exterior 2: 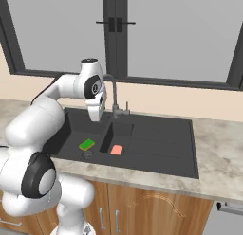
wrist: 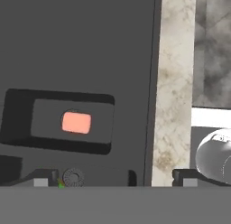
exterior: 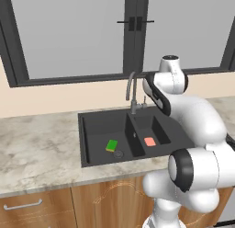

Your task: Pick up the sponge and bar soap from the sink, and place them back in the shelves.

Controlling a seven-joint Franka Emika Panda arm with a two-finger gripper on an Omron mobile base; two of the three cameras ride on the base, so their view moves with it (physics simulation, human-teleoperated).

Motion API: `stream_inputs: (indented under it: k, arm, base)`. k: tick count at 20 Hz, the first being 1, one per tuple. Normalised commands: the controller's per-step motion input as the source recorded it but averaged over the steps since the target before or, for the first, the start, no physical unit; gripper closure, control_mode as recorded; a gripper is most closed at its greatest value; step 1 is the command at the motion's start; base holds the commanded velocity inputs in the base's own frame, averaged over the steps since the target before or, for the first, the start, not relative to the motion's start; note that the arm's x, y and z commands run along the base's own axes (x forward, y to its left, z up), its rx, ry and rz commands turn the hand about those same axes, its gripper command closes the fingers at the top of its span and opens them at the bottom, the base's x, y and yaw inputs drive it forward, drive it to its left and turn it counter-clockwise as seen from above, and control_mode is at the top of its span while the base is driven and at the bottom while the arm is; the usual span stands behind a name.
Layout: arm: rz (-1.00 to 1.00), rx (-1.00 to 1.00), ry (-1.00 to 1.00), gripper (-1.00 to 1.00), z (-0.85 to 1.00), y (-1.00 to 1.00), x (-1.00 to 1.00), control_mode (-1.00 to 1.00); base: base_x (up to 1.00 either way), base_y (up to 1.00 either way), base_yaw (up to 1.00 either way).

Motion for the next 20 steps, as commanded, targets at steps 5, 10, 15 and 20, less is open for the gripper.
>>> stream_inputs:
  k: [5, 10, 15, 20]
  arm:
    - [-0.13, 0.02, 0.0, -1.0, -0.24, 0.0, 0.08, -1.0]
    - [-0.16, 0.03, 0.0, -1.0, -0.2, 0.0, 0.14, -1.0]
    - [-0.05, 0.0, 0.0, -1.0, -0.16, 0.0, 0.24, -1.0]
    - [0.0, 0.0, 0.0, -1.0, -0.18, 0.0, 0.25, -1.0]
  base:
    - [0.0, 0.0, 0.0]
    - [0.0, 0.0, 0.0]
    - [0.0, 0.0, 0.0]
    - [0.0, 0.0, 0.0]
